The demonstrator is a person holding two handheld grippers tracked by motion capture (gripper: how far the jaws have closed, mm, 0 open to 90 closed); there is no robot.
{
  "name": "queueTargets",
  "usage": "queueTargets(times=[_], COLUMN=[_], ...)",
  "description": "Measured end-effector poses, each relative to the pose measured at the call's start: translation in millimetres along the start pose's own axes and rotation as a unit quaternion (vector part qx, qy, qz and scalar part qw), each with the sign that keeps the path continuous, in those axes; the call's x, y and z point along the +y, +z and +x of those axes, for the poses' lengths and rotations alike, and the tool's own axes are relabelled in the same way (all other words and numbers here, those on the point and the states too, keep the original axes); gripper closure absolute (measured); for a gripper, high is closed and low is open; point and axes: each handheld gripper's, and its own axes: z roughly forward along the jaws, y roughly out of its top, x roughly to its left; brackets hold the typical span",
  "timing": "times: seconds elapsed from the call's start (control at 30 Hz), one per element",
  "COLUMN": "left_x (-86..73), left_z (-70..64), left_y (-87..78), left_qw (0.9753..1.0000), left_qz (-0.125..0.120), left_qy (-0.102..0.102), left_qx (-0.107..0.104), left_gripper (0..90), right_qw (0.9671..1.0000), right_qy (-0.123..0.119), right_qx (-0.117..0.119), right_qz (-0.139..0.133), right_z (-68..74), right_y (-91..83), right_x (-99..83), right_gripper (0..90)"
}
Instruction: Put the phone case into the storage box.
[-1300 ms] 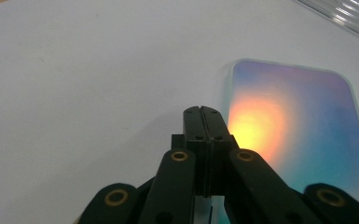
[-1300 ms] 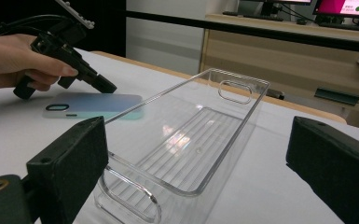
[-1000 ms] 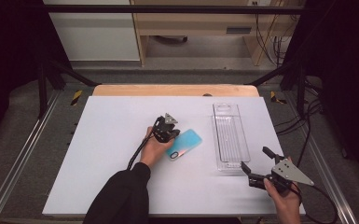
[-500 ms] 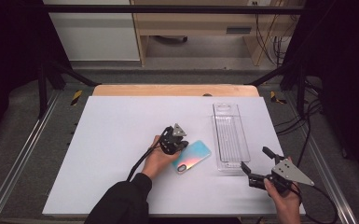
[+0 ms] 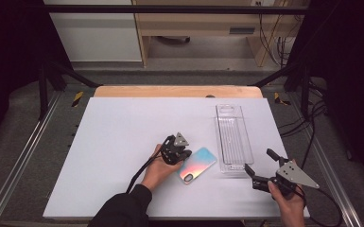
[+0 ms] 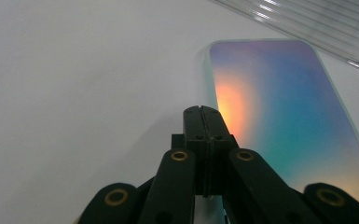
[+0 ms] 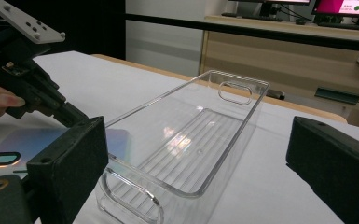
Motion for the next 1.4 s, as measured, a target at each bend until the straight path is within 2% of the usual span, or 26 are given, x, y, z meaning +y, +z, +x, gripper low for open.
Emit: queueTargets(times=[0.87, 0.97, 1.03, 1.07, 1.1, 1.13, 1.17, 1.2, 1.23, 1.3, 1.37, 1.4], left_x=[-1.0, -1.3, -1.7, -1.6, -1.3, -1.3, -0.6, -0.6, 0.0, 0.1, -0.3, -0.3], left_z=[-9.1, -10.2, -11.6, -12.3, -14.0, -14.0, -16.0, -16.0, -17.6, -18.7, -22.6, -22.6], left_y=[-1.7, -3.0, -8.2, -10.6, -13.4, -13.4, -18.0, -18.0, -23.3, -26.8, -35.5, -35.5], left_qw=[1.0, 1.0, 0.9998, 0.9995, 0.9989, 0.9989, 0.9978, 0.9978, 0.9973, 0.9969, 0.9953, 0.9953], left_qz=[0.004, 0.0, -0.01, -0.014, -0.017, -0.017, -0.016, -0.016, -0.02, -0.024, -0.033, -0.033], left_qy=[0.001, -0.002, -0.009, -0.012, -0.01, -0.01, -0.003, -0.003, -0.012, -0.014, -0.019, -0.019], left_qx=[-0.005, 0.0, 0.015, 0.024, 0.042, 0.042, 0.065, 0.065, 0.07, 0.074, 0.089, 0.089], left_gripper=[90.0, 90.0, 89.3, 87.1, 82.3, 77.0, 69.8, 65.2, 57.2, 49.3, 37.4, 32.2], right_qw=[1.0, 1.0, 1.0, 1.0, 1.0, 1.0, 1.0, 1.0, 1.0, 1.0, 1.0, 1.0], right_qy=[-0.002, -0.002, -0.002, -0.001, -0.001, -0.001, -0.001, -0.001, -0.002, -0.002, 0.0, 0.0], right_qx=[0.001, 0.0, 0.0, 0.0, 0.0, 0.0, 0.0, 0.0, 0.0, 0.0, 0.0, 0.0], right_qz=[0.004, 0.004, 0.003, 0.003, 0.003, 0.003, 0.004, 0.004, 0.005, 0.005, 0.005, 0.005], right_z=[0.9, 0.7, 0.4, 0.3, 0.2, 0.2, 0.1, 0.1, 0.2, 0.1, 0.2, 0.2], right_y=[0.5, 0.4, 0.2, 0.3, 0.2, 0.2, 0.2, 0.2, 0.3, 0.4, 0.1, 0.1], right_x=[0.1, 0.1, 0.1, 0.0, 0.0, 0.0, -0.1, -0.1, -0.2, -0.3, -0.3, -0.3], right_gripper=[6.0, 6.0, 6.0, 6.0, 6.0, 6.0, 6.0, 6.0, 6.0, 6.0, 6.0, 6.0])
